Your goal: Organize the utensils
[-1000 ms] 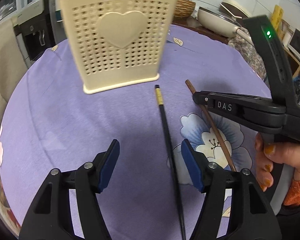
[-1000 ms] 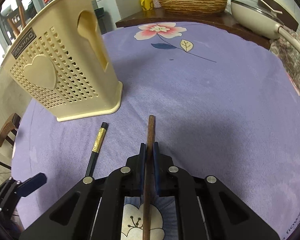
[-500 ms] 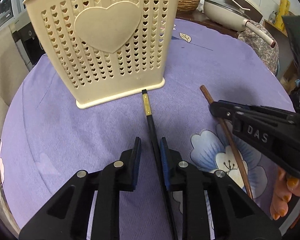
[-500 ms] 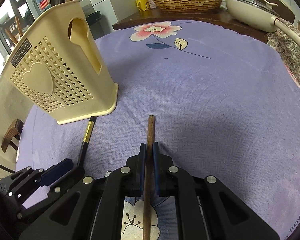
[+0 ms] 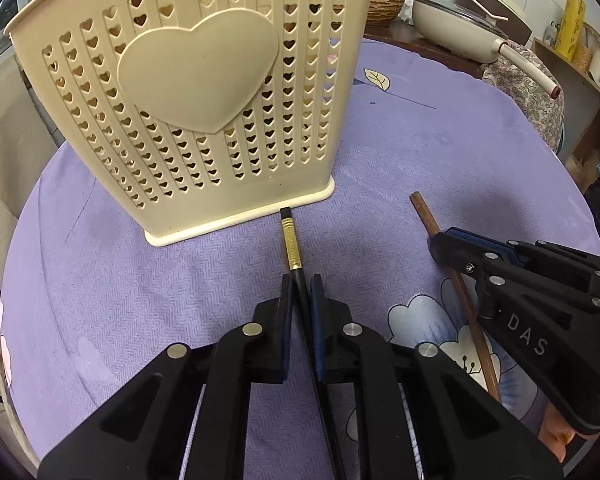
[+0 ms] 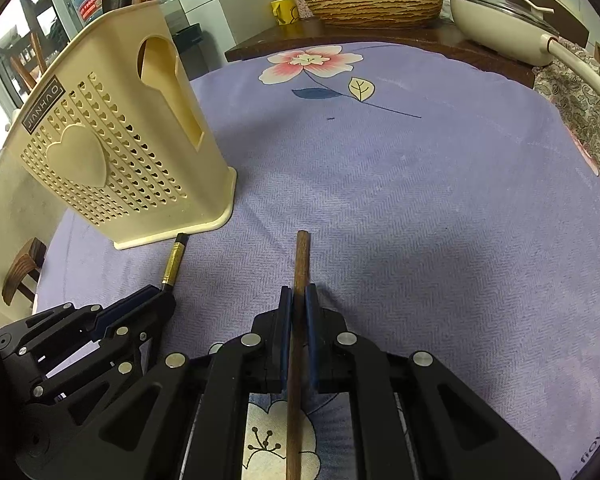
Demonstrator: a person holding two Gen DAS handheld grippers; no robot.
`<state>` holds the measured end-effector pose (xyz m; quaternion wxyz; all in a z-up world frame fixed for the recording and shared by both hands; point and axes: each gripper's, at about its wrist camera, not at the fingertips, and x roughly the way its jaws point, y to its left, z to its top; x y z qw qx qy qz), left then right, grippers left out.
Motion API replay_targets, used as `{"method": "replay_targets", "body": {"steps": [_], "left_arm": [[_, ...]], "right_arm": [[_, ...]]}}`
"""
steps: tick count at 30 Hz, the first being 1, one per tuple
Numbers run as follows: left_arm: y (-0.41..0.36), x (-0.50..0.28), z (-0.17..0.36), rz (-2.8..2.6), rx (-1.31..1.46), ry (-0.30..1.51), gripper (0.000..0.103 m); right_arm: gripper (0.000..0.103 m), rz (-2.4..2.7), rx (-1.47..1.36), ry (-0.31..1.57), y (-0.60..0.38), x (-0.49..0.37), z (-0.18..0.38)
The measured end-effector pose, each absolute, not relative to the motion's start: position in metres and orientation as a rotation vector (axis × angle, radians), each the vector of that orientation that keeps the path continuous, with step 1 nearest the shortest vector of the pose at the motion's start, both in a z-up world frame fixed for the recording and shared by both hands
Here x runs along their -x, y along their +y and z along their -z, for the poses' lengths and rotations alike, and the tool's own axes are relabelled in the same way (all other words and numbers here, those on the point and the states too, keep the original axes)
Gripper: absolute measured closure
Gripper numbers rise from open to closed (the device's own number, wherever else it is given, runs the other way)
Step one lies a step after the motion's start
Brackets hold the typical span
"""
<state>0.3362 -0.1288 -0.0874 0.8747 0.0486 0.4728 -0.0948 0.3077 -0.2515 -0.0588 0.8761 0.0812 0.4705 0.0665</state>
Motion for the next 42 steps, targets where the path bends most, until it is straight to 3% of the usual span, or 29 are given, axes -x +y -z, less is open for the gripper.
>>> {"method": "replay_targets", "body": {"steps": [21,42], "left_arm": [[-0.093,-0.295,0.063,0.25,0.008,0.954,0.096],[-0.054,-0.242,-0.032,0.305,0.106,0.762,0.096]], "right_arm": [[0.096,-0.134,-0.14,0.926,-0.245,-0.295,0.053],[0.096,-0.317,-0.181,0.658,-0.239,-0.224,-0.06]]}}
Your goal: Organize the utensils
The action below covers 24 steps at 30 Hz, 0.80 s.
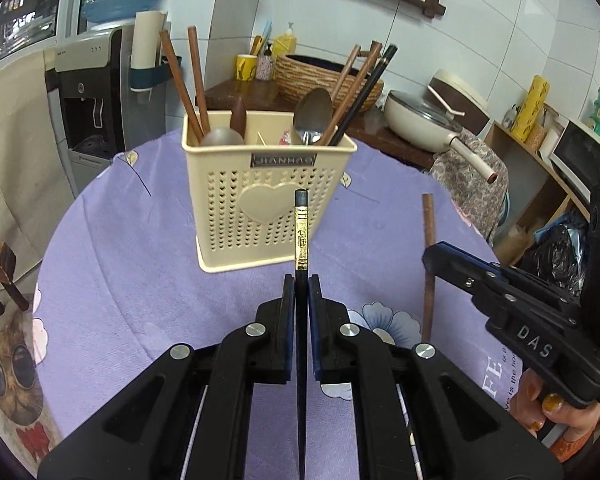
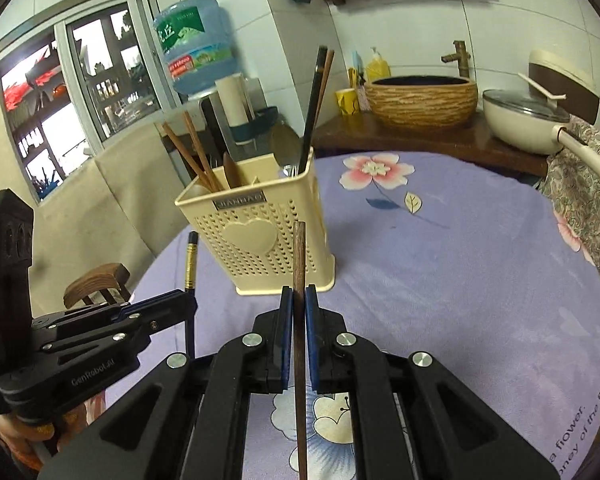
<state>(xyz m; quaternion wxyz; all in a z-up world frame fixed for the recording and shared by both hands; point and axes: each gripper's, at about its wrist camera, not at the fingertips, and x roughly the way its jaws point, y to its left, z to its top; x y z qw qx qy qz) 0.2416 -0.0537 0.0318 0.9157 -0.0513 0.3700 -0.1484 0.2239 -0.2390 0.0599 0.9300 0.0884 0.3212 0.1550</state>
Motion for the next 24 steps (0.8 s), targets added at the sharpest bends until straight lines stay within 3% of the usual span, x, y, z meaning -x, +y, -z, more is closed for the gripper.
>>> {"method": "replay_targets", "body": {"steps": [24], "left_arm": [[-0.043,-0.223,-0.073,0.323,0.089,0.665,0.096]], "right_arm": [[0.096,-0.329,-0.14,0.553,-0.237,-0.195,-0.104]]}}
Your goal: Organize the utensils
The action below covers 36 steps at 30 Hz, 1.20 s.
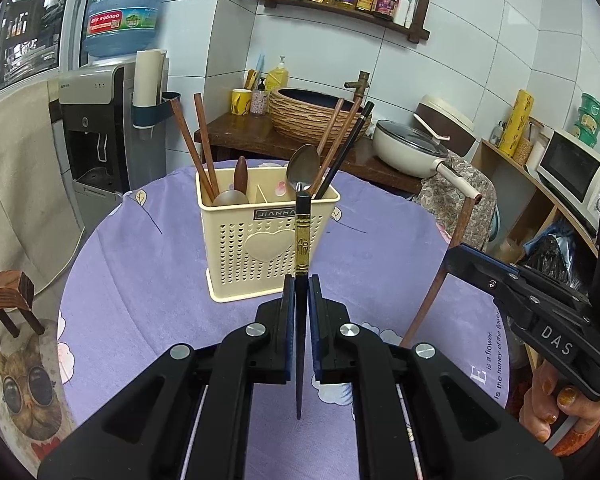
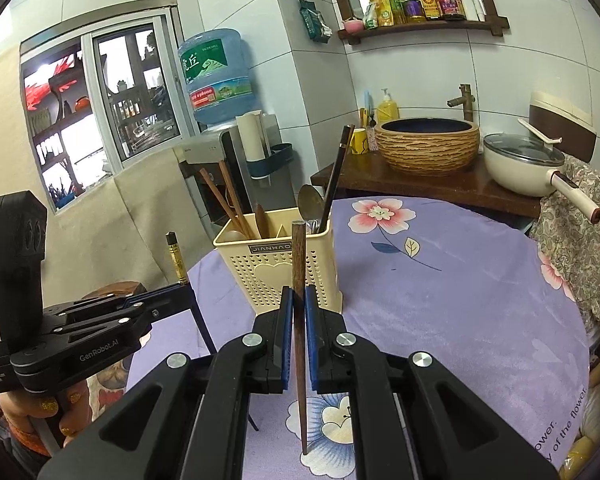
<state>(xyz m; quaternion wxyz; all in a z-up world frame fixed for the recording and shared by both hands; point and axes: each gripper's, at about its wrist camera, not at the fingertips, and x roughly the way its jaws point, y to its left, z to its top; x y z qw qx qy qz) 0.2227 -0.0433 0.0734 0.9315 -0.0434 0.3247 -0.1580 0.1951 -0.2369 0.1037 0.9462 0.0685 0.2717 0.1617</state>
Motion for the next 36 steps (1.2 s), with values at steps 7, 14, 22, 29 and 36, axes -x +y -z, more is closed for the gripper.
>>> {"method": "replay_targets", "body": {"steps": [7,14,22,29,36], "left_arm": [[-0.04,-0.225,-0.081,0.331,0.094,0.656,0.096],[-0.044,-0.227,-0.096,0.333,0.059,0.616,0.097],[-0.027,-0.242,-0.082,0.316,0.113,0.662,0.097],[0.019,-0.27,-0.046,0.12,0.14,0.722,0.096],[0.077,-0.305,0.016,-0.156,0.133,0.874,0.095]], "right_arm": [[0.096,-0.342,-0.123,0.542,-0.232,-0.195,-0.113],[0.096,-0.346,-0.086,0.526,-0.225,-0.203,-0.126],[0.096,-0.327,-0.083,0.538,-0.226,-0.208,-0.12],[0.096,-0.324,-0.11,0.542,-0.234,-0.206,-0.119],[0.096,-0.337,-0.095,0.526,-0.231,-0.203,-0.121]]}}
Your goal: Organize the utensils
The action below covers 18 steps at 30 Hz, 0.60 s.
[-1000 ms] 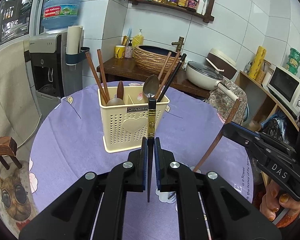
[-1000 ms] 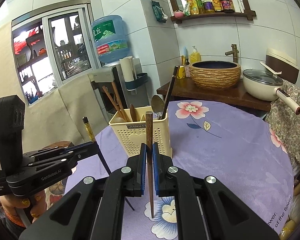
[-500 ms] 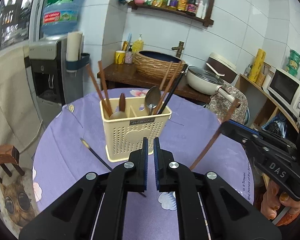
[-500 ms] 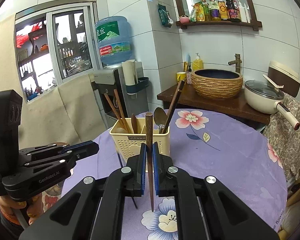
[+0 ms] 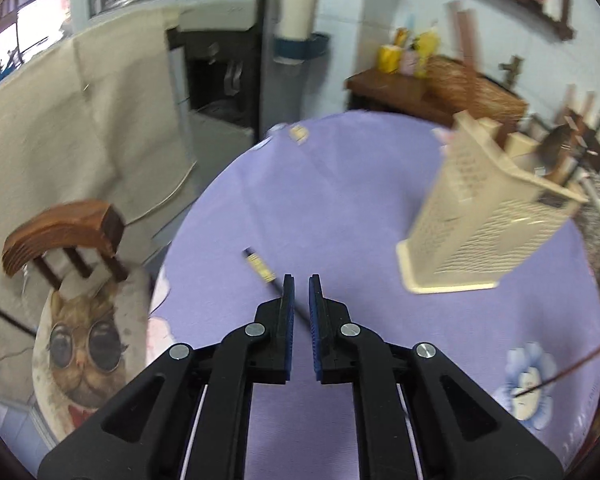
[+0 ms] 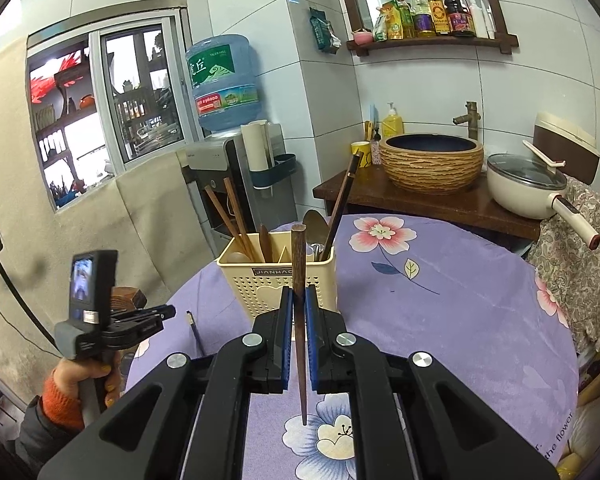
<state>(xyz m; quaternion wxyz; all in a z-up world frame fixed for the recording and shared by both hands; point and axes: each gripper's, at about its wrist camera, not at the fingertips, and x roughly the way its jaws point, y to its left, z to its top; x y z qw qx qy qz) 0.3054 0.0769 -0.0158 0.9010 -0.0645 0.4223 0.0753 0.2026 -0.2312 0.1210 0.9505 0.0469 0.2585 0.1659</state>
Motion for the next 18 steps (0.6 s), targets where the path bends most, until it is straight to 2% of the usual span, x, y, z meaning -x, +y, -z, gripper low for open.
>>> {"method": "replay_targets", "body": {"steps": [11,18], "left_arm": [[0.081,-0.346,0.072,-0.205,0.171,1.006,0.095],[0.076,-0.357,0.082,-0.231,0.159,0.989,0.088]], "right_arm": [[0.096,-0.356,-0.093,0.554,-0.224,-0.207,-0.112],[0.096,-0.357,-0.103,0.558,-0.226,-0.21,-0.11]]}}
